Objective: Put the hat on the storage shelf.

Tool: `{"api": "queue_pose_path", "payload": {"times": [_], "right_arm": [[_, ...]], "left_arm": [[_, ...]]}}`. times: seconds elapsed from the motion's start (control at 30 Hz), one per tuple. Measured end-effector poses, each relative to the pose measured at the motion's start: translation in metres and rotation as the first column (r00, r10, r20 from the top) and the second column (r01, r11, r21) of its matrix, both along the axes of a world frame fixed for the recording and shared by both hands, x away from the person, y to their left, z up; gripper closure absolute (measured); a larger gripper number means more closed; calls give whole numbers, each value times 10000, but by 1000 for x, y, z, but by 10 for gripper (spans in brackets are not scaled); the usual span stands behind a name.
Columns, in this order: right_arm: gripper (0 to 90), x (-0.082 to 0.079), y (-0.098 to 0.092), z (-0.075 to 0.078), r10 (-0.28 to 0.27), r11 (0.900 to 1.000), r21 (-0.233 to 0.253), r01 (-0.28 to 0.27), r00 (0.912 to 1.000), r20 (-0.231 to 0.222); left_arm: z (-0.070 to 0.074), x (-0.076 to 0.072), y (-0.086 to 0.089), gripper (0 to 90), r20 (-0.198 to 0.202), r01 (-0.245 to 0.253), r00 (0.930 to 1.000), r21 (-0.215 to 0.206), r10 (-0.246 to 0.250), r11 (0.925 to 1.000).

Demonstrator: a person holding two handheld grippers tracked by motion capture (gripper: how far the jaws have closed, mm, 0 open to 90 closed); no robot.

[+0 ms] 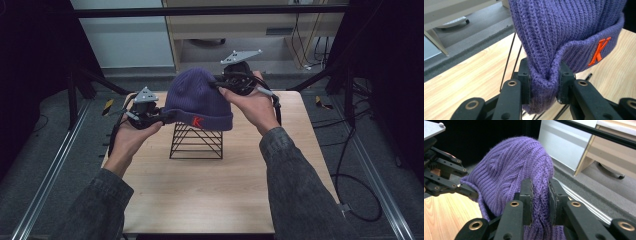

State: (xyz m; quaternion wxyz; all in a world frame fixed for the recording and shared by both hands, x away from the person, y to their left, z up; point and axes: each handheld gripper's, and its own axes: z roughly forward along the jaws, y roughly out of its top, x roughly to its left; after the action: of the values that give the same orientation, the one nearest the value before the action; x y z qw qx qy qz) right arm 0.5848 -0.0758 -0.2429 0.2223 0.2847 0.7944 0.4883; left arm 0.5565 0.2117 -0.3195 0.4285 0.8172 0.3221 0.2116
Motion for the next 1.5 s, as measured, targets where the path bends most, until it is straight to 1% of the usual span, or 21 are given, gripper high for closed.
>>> {"api": "queue_pose_path", "payload": {"times": [0.03,0.13,0.27,0.37,0.47,0.6,0.8,0.97,1.2,1.37,1.43,1.5], "right_arm": [[757,0,0,-1,-7,10000,-16,7,10000,-53],[755,-1,2,-6,10,9998,-198,-11,10000,-83],[754,-3,5,-13,57,9994,-343,-60,9999,-97],[753,-5,6,-20,89,9989,-464,-99,9997,-219],[753,-7,8,-28,169,9985,-521,-186,9993,-320],[753,-11,12,-33,357,9971,-665,-382,9986,-380],[753,-13,15,-36,462,9954,-820,-502,9977,-499],[753,-15,17,-37,520,9948,-851,-562,9974,-508],[749,-18,18,-40,565,9934,-963,-617,9969,-554],[748,-20,18,-44,576,9921,-1080,-642,9964,-629],[747,-21,17,-46,620,9912,-1128,-693,9958,-668],[746,-21,17,-48,630,9912,-1114,-708,9954,-717]], "left_arm": [[-1,-1,0,699,58,-32,10000,118,31,9999],[-5,-3,4,697,-68,-100,9999,28,100,9999],[-11,-5,5,697,-116,-134,9998,229,137,9996],[-19,-6,5,697,-175,-124,9998,425,132,9990],[-28,-7,8,697,-291,-178,9994,374,189,9991],[-38,-9,10,693,-390,-179,9991,331,192,9993],[-45,-10,13,688,-500,-208,9985,219,219,9995],[-47,-12,14,685,-485,-218,9986,204,228,9996],[-50,-12,14,679,-525,-199,9984,308,215,9993],[-54,-12,15,675,-642,-217,9977,295,236,9993],[-56,-12,15,675,-661,-198,9976,380,223,9991],[-58,-12,15,675,-707,-243,9971,337,267,9991]]}}
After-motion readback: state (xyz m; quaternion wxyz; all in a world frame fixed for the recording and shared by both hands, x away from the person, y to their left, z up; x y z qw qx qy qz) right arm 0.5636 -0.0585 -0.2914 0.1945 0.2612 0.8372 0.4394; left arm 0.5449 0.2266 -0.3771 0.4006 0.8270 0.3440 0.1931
